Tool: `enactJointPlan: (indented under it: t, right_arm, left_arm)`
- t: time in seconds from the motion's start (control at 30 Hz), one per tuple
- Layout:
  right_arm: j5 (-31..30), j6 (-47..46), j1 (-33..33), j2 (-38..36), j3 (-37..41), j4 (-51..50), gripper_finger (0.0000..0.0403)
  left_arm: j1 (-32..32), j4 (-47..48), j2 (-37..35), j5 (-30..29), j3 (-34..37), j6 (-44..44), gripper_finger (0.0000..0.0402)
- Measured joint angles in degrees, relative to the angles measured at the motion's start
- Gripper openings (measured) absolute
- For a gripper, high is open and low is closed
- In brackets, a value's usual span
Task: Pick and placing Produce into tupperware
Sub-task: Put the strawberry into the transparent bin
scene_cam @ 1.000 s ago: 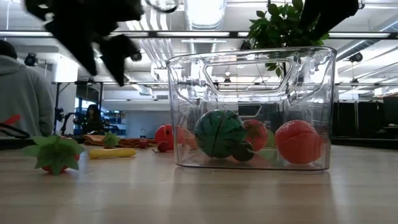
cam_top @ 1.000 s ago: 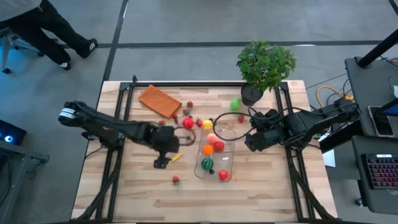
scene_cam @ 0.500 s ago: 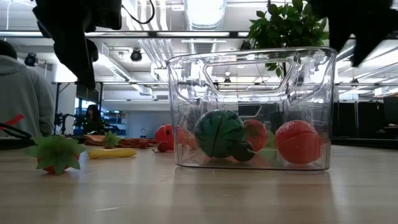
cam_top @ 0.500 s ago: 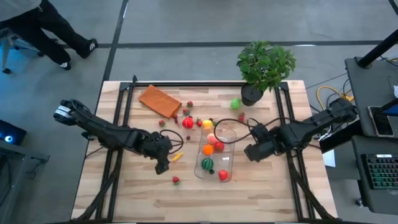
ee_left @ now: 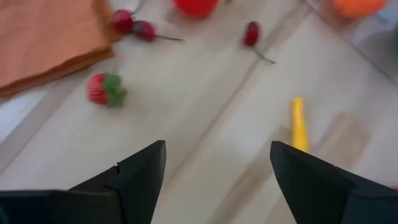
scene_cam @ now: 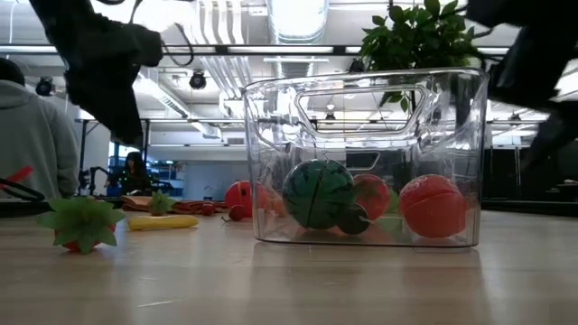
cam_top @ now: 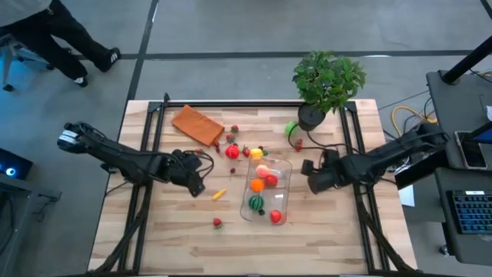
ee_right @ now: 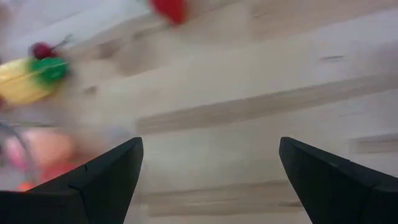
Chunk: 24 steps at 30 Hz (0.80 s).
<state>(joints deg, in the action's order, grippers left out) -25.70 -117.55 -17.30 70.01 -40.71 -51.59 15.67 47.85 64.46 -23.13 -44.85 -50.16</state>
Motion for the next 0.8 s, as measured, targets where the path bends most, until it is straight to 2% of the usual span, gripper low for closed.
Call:
enactJointPlan:
  t: [0.1,0.43,0.6,0.8]
  right_arm:
    - [-0.6,4.5,5.9,0.2,1.2,4.3,0.0368]
    - [0.2,23.3,22.5,2.8,-2.0,7.4,0.0368]
    - [0.2,29.8,26.1,8.9,-4.4,9.8,0.0368]
    - [1.2,32.3,27.3,18.0,-8.0,10.1,0.0368]
  left_arm:
    - [-2.2,-0.3,-2.8,-0.1,1.8,2.4,0.0273]
    - [-6.7,-0.7,-10.3,-2.6,4.5,7.9,0.0273]
    - [-7.0,-0.9,-10.8,-4.6,4.4,9.1,0.0273]
    - [-7.0,-0.9,-10.7,-4.6,4.4,8.9,0.0273]
